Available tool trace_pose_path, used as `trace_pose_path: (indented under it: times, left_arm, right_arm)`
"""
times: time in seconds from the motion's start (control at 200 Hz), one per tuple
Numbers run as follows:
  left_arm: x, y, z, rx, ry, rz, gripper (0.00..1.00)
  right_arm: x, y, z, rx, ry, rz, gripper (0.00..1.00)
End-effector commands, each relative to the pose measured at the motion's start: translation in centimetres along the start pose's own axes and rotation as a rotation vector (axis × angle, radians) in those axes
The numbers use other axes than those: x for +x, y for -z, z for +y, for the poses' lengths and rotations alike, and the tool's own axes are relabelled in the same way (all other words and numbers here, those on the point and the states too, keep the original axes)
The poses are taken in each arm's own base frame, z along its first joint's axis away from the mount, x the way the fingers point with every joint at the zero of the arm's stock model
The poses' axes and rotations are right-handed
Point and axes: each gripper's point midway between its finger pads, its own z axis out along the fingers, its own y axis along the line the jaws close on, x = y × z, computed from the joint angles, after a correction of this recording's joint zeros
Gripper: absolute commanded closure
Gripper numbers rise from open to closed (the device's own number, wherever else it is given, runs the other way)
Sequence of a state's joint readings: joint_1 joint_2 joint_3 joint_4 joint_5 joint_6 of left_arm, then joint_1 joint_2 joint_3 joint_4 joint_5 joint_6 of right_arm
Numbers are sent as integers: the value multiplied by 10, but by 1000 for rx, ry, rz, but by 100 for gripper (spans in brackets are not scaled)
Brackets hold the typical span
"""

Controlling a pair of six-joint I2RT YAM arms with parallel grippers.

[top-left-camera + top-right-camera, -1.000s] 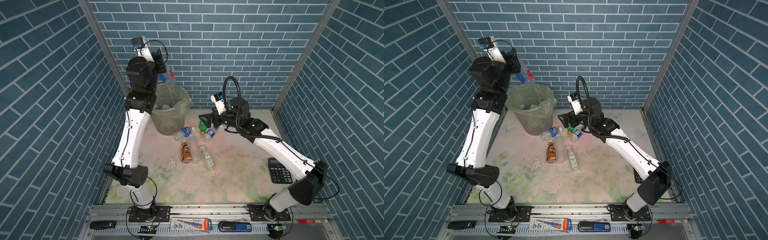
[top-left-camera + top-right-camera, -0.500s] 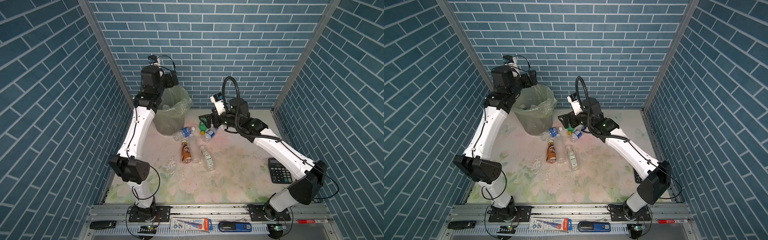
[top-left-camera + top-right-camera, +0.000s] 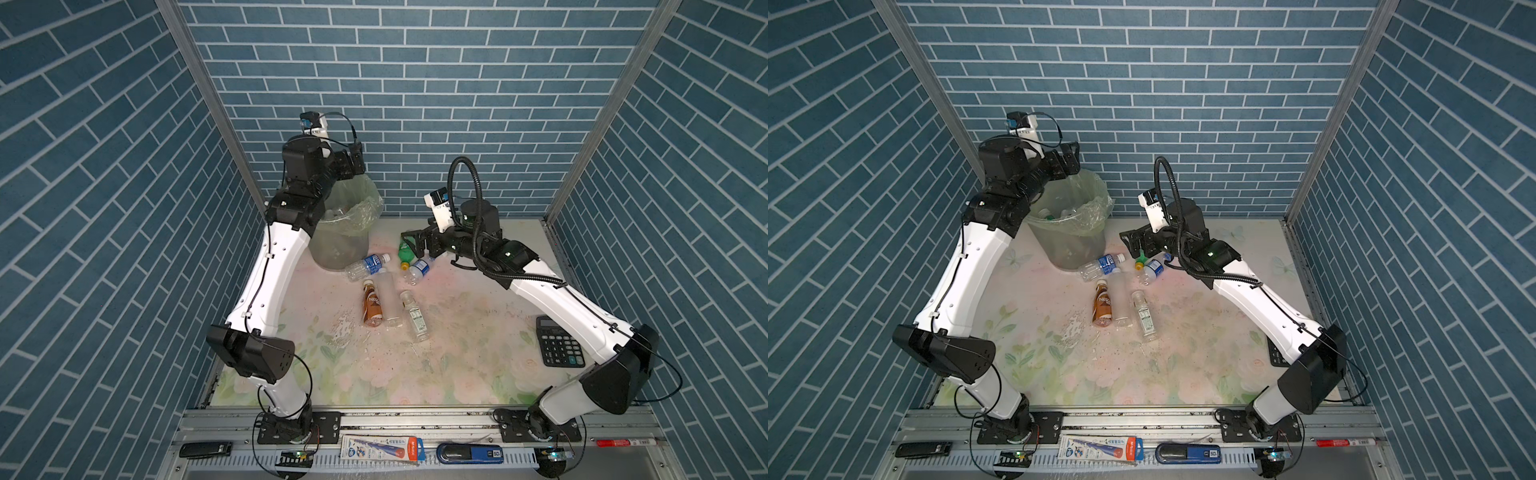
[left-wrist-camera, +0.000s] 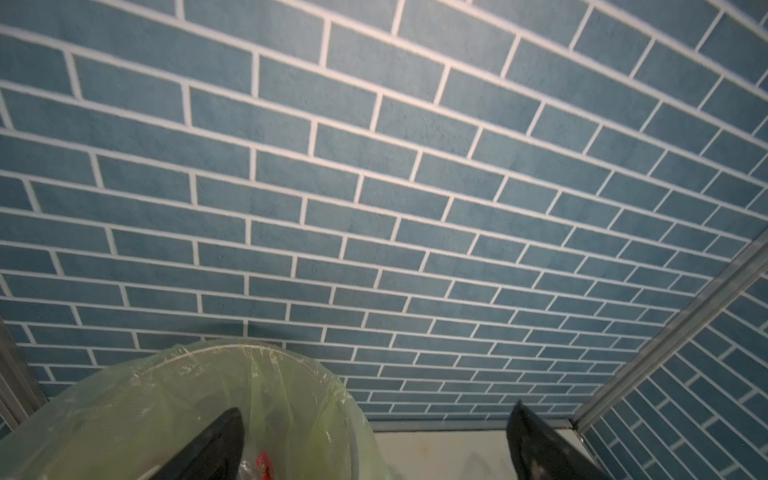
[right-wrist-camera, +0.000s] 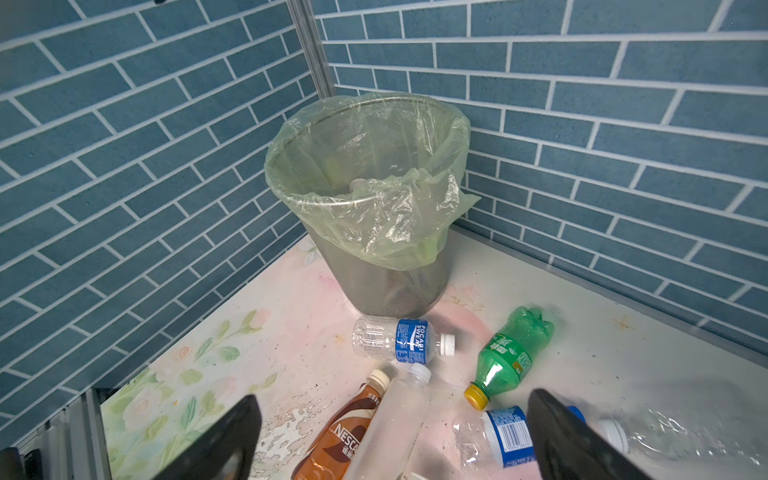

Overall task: Throw the plastic bottles in the bin
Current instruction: 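Open the left gripper above the bin to drop the Fiji bottle, then move the left gripper back while the right gripper reaches the clear tea bottle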

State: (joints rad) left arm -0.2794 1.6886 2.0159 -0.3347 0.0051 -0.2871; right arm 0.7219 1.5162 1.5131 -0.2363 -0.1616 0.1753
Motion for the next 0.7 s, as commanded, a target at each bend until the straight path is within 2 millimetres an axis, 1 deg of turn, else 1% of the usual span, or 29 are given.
trace_pose_path:
  times: [0.0, 0.055, 0.085, 0.16, 0.25, 0.325, 0.38, 0.43, 0.495, 0.53, 0.545, 0.585, 0.695]
  left_arm:
    - [19, 15, -25, 64, 21, 54, 1]
    - [38, 17, -32, 69, 29, 101, 1]
    - [50, 18, -36, 70, 31, 129, 1]
    - [79, 18, -40, 59, 45, 202, 1]
    - [122, 20, -42, 47, 51, 306, 1]
    - [156, 24, -44, 40, 39, 385, 1]
    - [174, 30, -42, 32, 36, 429, 1]
    - [188, 37, -40, 31, 54, 453, 1]
    - [200, 46, -39, 39, 89, 458, 1]
    - [208, 51, -40, 52, 110, 464, 1]
    - [209, 54, -43, 67, 119, 459, 1]
    - [218, 60, -49, 106, 137, 466, 1]
    - [240, 74, -52, 118, 161, 503, 1]
  right_arm:
    - [9, 12, -11, 70, 14, 6, 1]
    - [15, 16, -14, 75, 6, 16, 1]
    - [20, 18, -19, 103, 2, 20, 1]
    - [29, 24, -25, 125, -12, 31, 1]
    - [43, 32, -31, 153, -30, 55, 1]
    - [61, 38, -35, 173, -45, 95, 1]
    - [77, 41, -40, 196, -54, 140, 1]
    - [96, 42, -45, 222, -62, 188, 1]
    - [119, 44, -53, 266, -86, 229, 1]
    - [130, 44, -55, 276, -100, 244, 1]
    - [136, 43, -54, 276, -104, 254, 1]
    - [150, 42, -54, 281, -114, 275, 1]
    - [184, 34, -49, 283, -144, 327, 1]
